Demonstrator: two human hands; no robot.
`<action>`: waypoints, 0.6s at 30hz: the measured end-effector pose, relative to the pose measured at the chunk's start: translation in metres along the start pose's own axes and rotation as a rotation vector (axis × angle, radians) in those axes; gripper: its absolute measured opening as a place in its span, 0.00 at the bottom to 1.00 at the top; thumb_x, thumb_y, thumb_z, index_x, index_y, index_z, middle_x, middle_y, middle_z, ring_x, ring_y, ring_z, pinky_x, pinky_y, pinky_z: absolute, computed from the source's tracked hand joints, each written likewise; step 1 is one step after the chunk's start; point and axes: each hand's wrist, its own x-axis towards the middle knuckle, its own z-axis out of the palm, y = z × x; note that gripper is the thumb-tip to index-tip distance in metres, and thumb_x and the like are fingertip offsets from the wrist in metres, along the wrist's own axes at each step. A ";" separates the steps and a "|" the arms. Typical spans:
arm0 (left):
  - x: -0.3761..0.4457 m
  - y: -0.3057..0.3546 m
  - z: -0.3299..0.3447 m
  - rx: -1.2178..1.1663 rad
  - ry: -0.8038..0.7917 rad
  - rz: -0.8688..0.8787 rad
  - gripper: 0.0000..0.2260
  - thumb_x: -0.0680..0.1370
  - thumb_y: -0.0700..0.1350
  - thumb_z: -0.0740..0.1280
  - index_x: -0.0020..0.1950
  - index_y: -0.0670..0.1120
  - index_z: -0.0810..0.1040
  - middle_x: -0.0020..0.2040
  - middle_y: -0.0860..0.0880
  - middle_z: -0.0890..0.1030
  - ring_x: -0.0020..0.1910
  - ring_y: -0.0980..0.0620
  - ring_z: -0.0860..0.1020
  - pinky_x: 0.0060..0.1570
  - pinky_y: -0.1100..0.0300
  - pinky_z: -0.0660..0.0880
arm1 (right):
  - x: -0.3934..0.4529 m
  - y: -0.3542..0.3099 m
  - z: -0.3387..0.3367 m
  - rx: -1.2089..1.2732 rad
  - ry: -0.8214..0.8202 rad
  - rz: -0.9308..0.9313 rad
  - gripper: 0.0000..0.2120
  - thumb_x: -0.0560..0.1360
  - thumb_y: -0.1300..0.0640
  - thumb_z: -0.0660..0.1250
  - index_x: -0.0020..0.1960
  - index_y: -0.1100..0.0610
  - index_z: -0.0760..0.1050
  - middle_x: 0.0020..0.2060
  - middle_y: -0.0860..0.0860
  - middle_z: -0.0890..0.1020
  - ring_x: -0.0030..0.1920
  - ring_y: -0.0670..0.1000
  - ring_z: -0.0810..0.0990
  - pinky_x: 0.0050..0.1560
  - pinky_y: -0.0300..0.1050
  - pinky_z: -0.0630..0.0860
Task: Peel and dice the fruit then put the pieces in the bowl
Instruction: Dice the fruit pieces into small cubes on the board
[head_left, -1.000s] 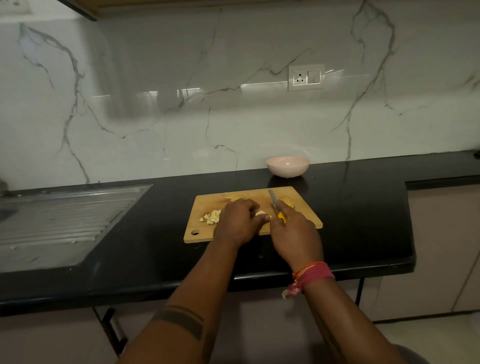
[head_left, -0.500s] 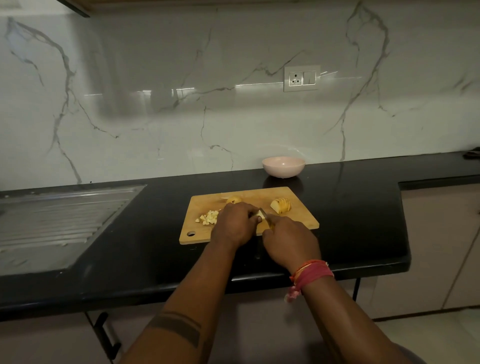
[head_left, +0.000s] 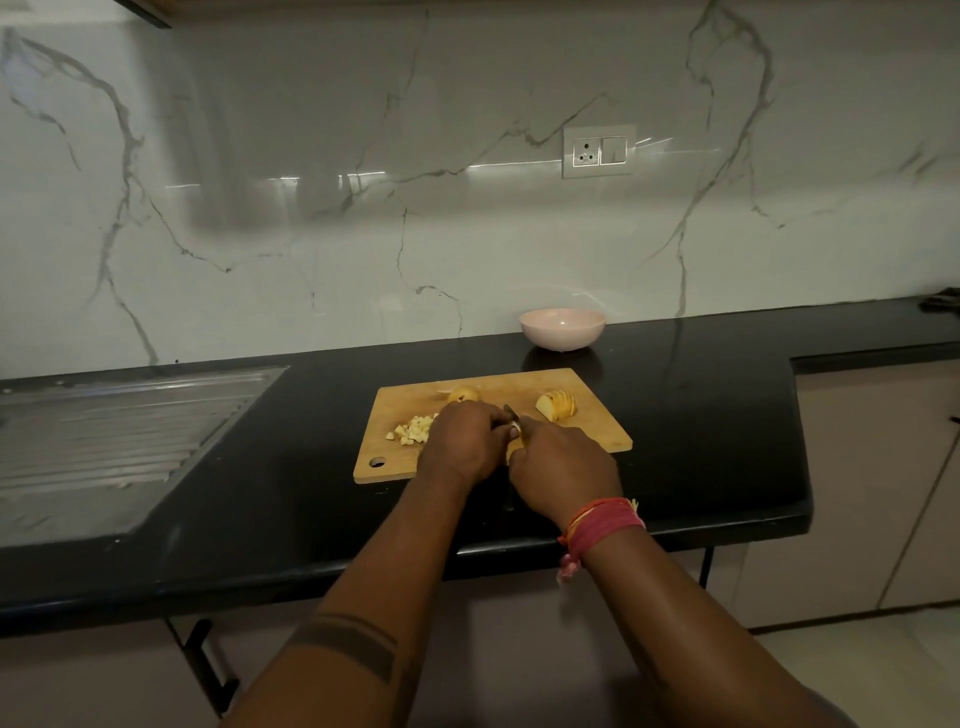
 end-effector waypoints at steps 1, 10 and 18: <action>0.000 0.000 0.000 0.004 0.002 -0.002 0.11 0.80 0.49 0.71 0.61 0.52 0.85 0.58 0.53 0.85 0.56 0.53 0.81 0.61 0.50 0.77 | 0.001 -0.001 0.000 -0.010 0.002 -0.002 0.19 0.81 0.52 0.59 0.71 0.47 0.72 0.45 0.51 0.80 0.41 0.50 0.75 0.39 0.44 0.70; -0.003 0.008 -0.002 0.055 0.006 -0.041 0.09 0.80 0.52 0.70 0.58 0.53 0.86 0.54 0.54 0.86 0.50 0.54 0.81 0.57 0.52 0.79 | -0.024 0.013 -0.008 -0.049 -0.056 -0.015 0.23 0.79 0.52 0.59 0.74 0.45 0.67 0.41 0.48 0.76 0.41 0.49 0.77 0.38 0.45 0.71; -0.006 0.014 -0.005 0.095 -0.007 -0.030 0.09 0.80 0.50 0.70 0.57 0.50 0.86 0.55 0.50 0.85 0.51 0.50 0.81 0.57 0.50 0.79 | -0.035 0.018 -0.016 -0.011 -0.073 -0.015 0.23 0.80 0.51 0.59 0.74 0.46 0.68 0.48 0.50 0.80 0.45 0.50 0.79 0.43 0.45 0.76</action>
